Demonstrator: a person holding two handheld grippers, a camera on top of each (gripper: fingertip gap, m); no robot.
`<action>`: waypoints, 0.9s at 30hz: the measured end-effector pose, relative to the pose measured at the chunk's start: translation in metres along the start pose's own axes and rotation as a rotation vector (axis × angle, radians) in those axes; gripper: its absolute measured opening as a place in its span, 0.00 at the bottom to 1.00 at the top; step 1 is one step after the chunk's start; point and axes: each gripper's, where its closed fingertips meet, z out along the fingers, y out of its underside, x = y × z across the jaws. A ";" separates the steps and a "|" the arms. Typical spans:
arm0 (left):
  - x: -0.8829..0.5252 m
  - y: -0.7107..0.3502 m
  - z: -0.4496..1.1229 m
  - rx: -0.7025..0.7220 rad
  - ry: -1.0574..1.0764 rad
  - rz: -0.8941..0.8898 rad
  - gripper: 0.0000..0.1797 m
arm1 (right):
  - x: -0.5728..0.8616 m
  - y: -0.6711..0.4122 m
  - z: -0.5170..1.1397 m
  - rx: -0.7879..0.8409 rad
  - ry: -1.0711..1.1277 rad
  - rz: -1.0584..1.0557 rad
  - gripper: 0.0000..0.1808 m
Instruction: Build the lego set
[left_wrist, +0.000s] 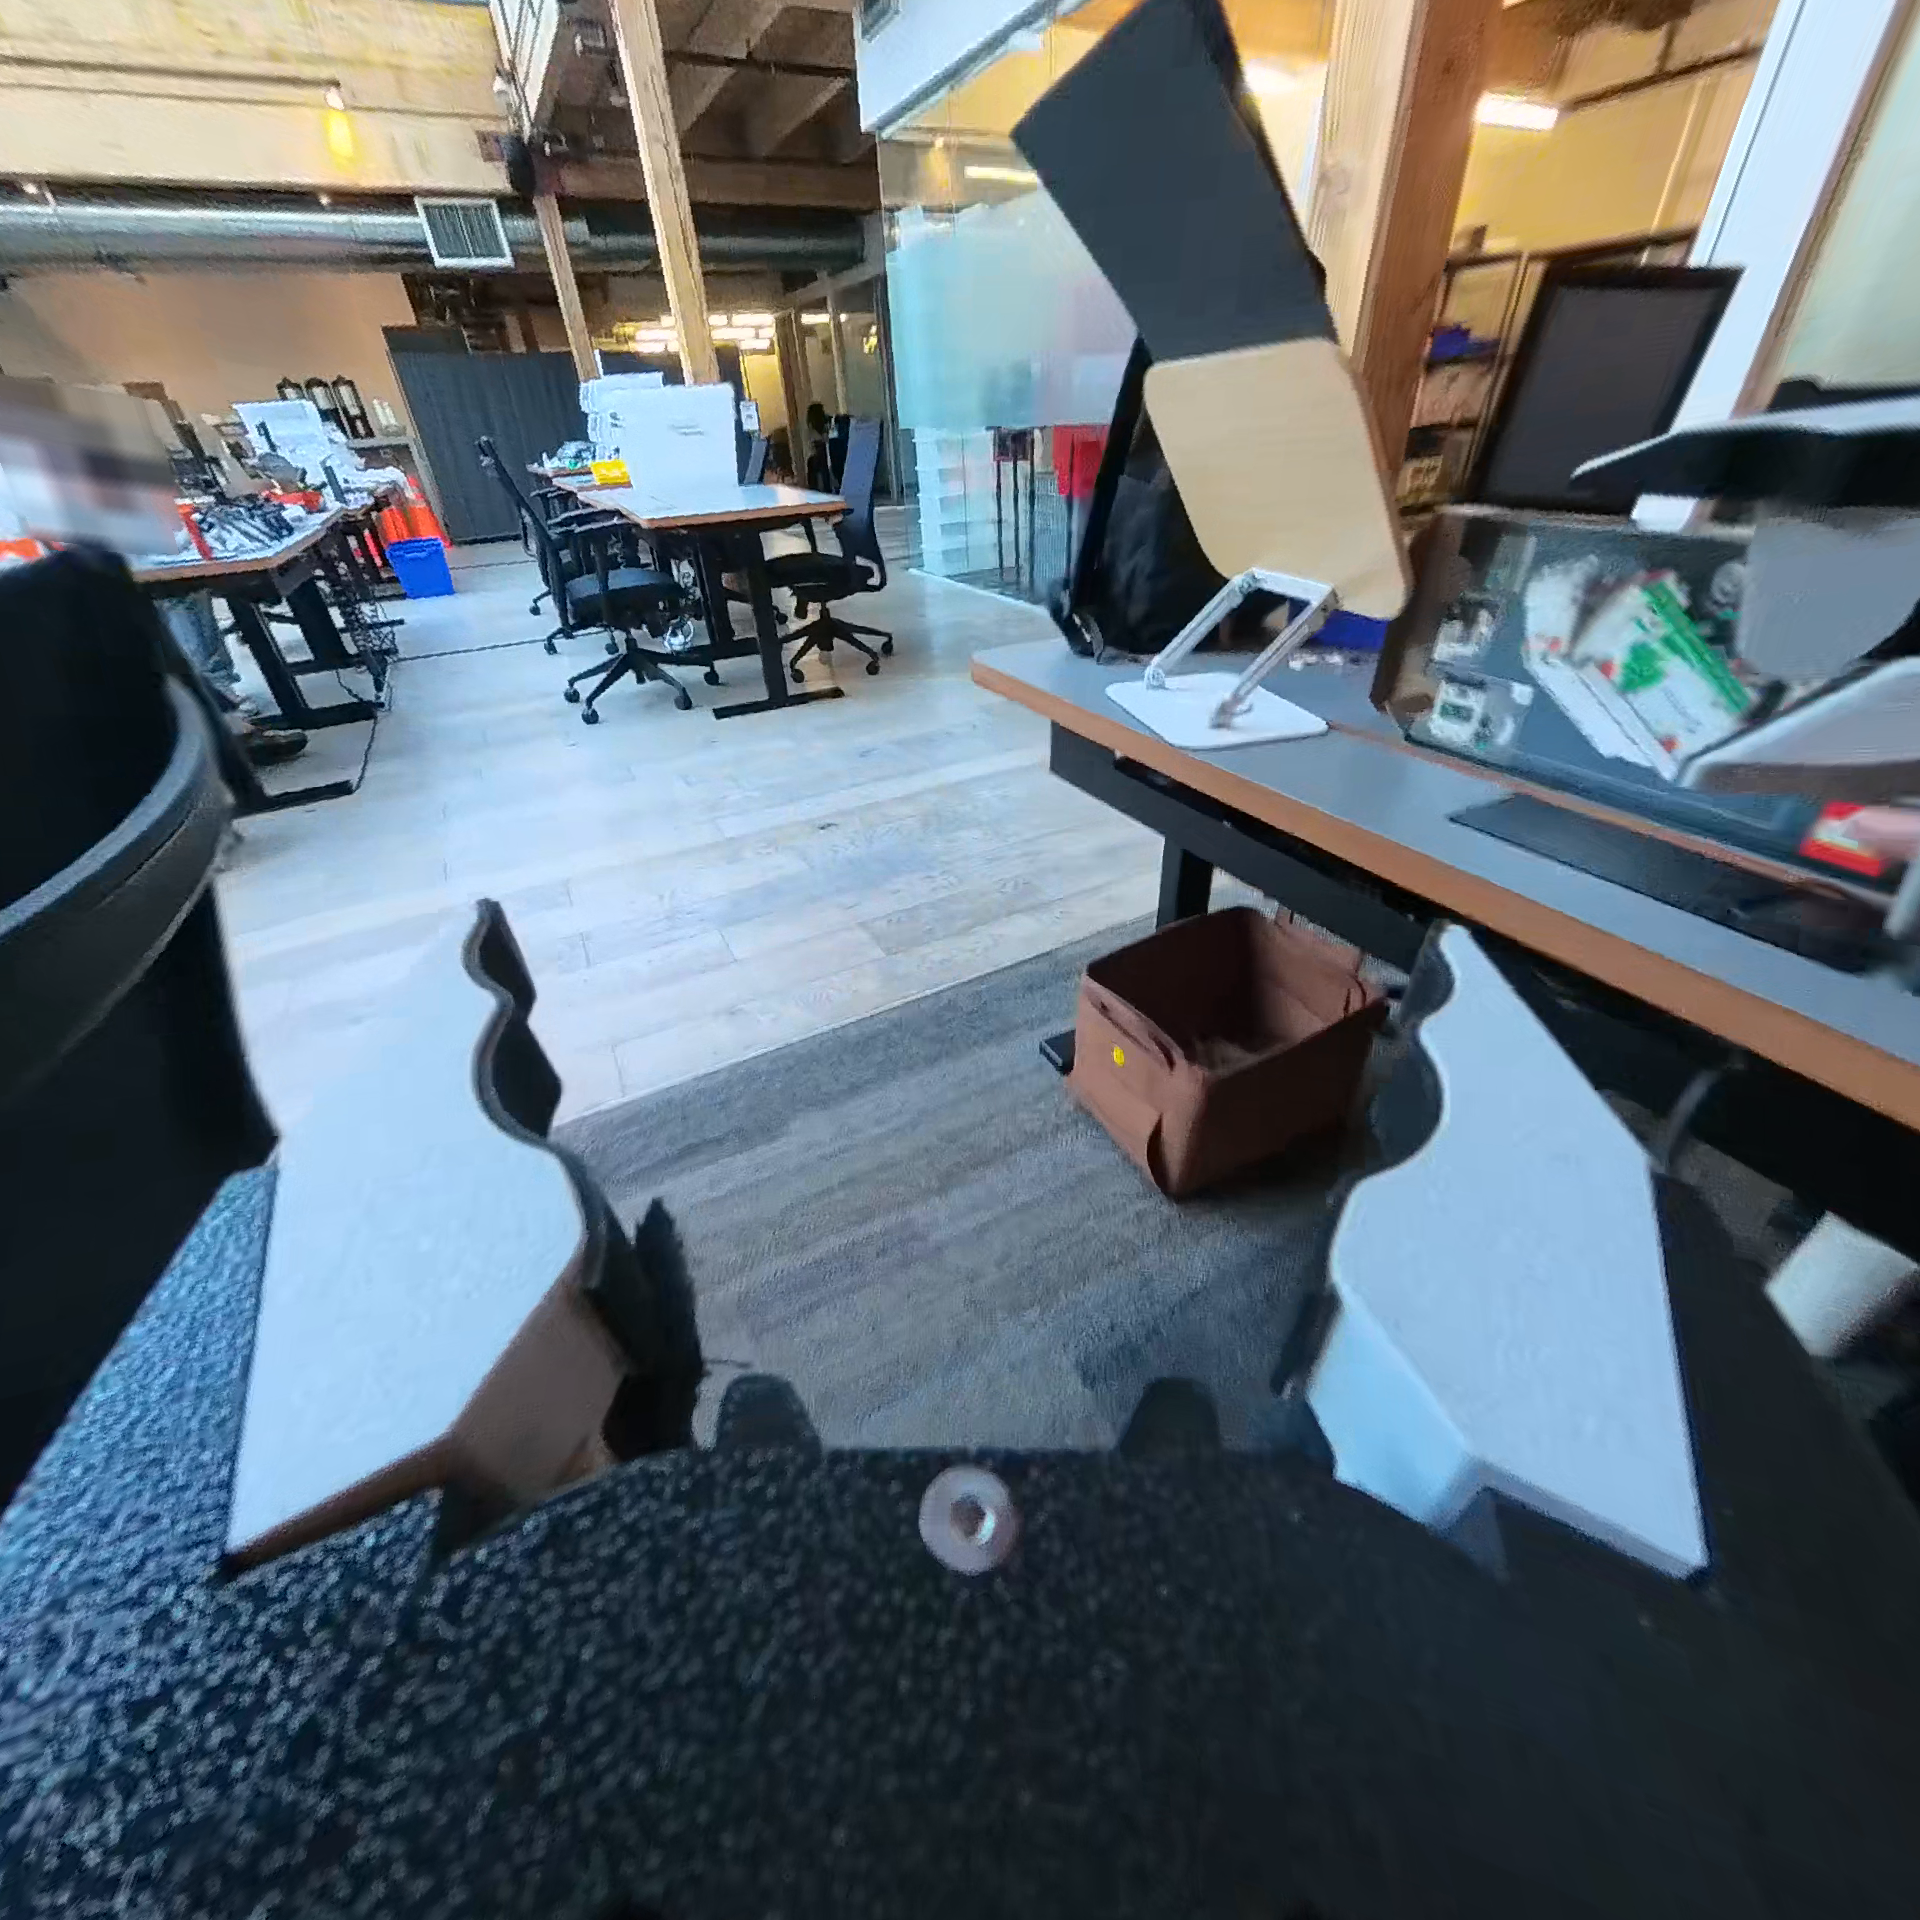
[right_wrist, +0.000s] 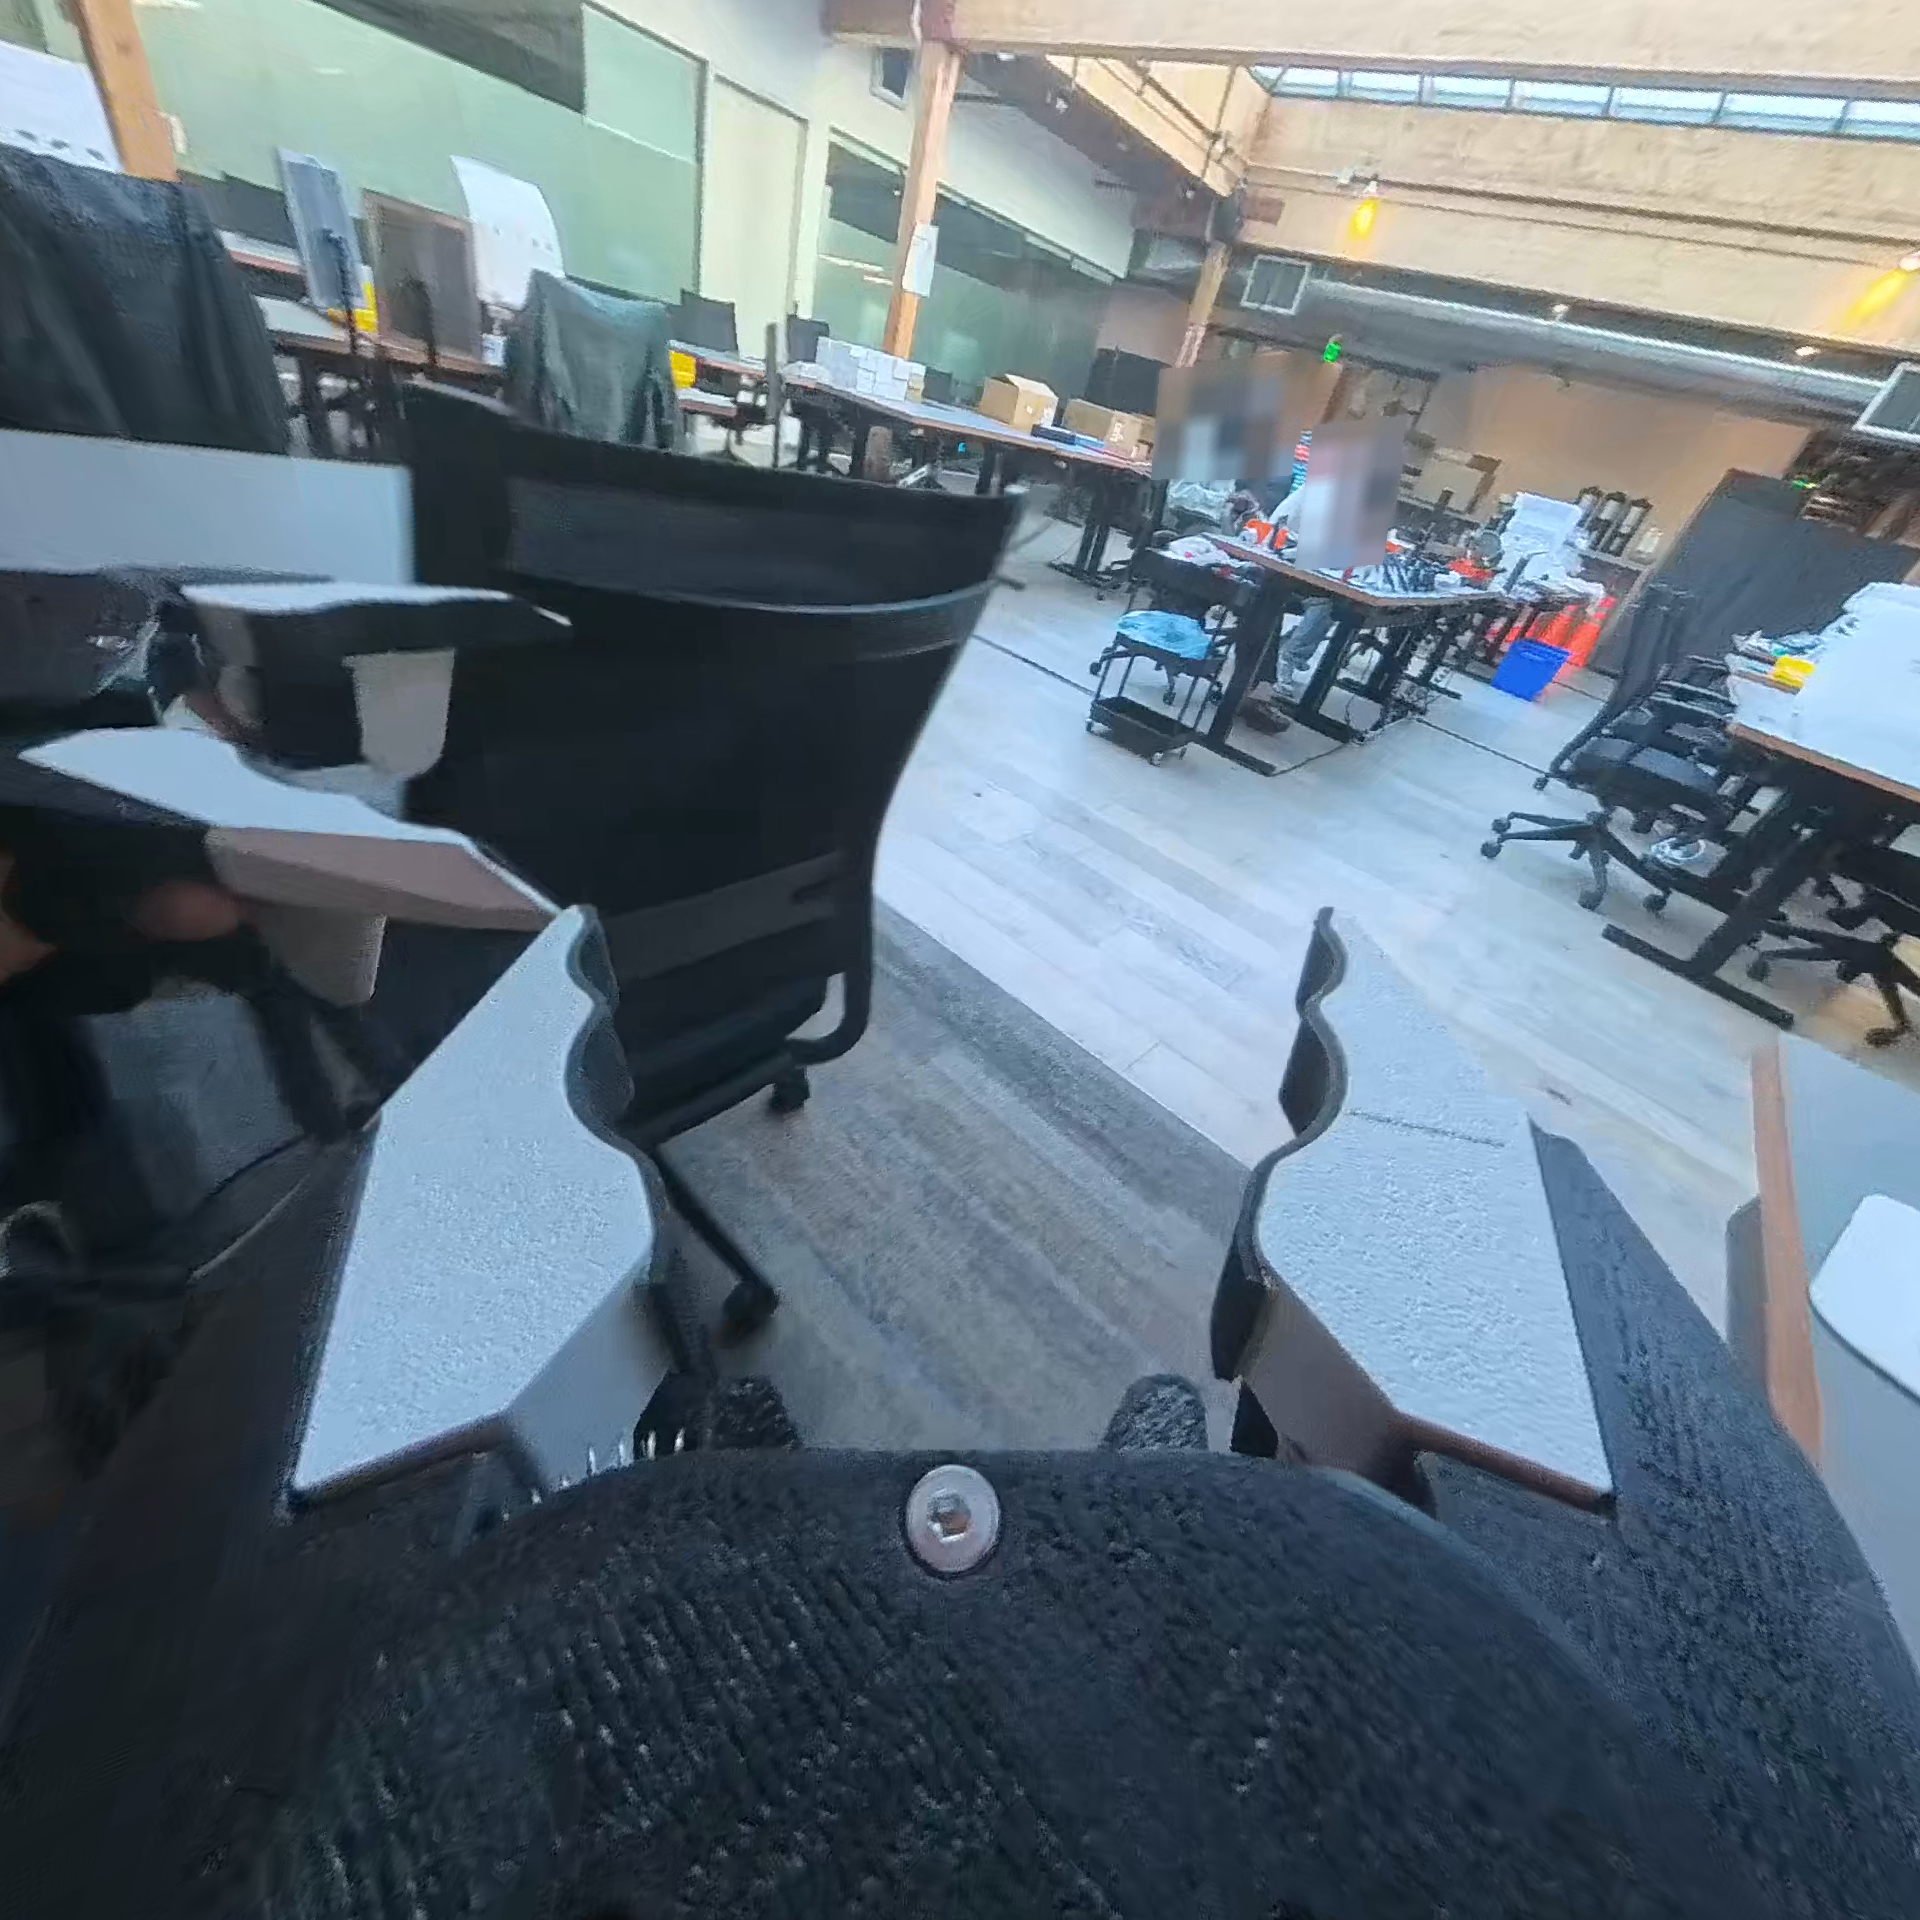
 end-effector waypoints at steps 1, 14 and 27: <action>-0.011 0.001 0.028 0.020 0.009 -0.006 0.87 | 0.019 0.005 0.023 0.009 0.011 0.010 0.71; -0.156 -0.043 0.468 0.106 0.276 -0.062 0.87 | 0.274 0.033 0.331 0.021 0.083 0.099 0.71; -0.393 0.045 0.782 -0.020 0.095 -0.078 0.87 | 0.567 0.154 0.610 -0.079 0.135 0.077 0.71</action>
